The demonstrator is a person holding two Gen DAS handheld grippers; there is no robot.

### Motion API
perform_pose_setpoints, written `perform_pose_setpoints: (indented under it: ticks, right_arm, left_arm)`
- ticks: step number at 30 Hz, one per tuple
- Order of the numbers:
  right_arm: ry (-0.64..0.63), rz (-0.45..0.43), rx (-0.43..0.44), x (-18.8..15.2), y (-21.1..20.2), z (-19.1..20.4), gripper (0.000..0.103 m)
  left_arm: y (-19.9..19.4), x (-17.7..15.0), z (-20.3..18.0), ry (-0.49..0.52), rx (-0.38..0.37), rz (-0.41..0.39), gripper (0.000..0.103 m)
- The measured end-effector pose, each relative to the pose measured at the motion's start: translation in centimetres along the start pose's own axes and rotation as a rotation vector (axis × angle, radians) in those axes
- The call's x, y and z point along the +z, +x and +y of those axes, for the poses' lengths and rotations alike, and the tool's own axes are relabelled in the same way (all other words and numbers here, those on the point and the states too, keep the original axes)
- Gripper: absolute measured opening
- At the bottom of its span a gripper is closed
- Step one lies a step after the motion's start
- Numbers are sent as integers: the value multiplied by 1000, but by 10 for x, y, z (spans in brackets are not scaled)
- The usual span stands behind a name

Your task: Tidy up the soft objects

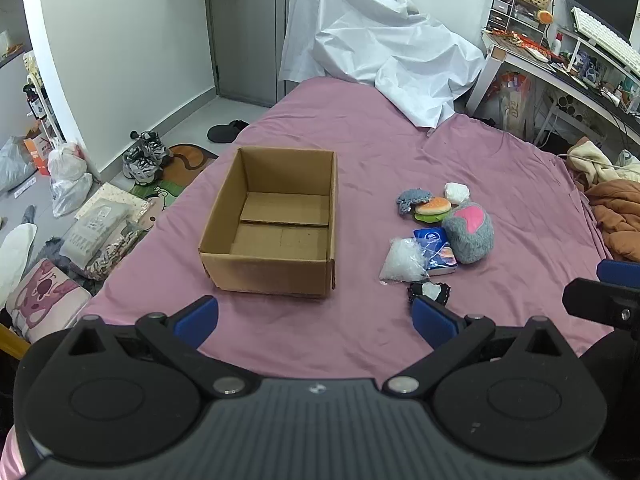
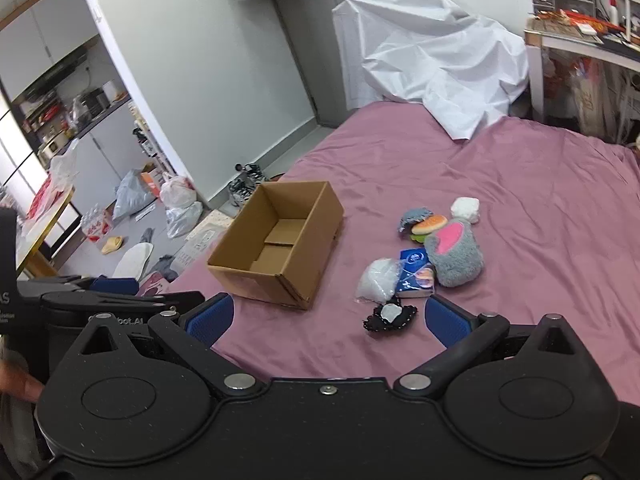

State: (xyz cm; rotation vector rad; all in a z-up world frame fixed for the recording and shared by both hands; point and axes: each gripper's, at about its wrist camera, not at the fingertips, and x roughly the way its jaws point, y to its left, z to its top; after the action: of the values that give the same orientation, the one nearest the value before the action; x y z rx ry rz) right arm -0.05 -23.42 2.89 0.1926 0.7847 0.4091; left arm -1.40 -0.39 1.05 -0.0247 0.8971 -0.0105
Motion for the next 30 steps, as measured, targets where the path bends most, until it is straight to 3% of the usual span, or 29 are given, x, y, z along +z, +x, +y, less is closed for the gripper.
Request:
perform_pose_setpoints:
  ticks: [30]
  right_arm:
    - [10, -16, -17, 3, -2, -1, 103]
  left_arm:
    - [-1, 0, -3, -1, -11, 6, 102]
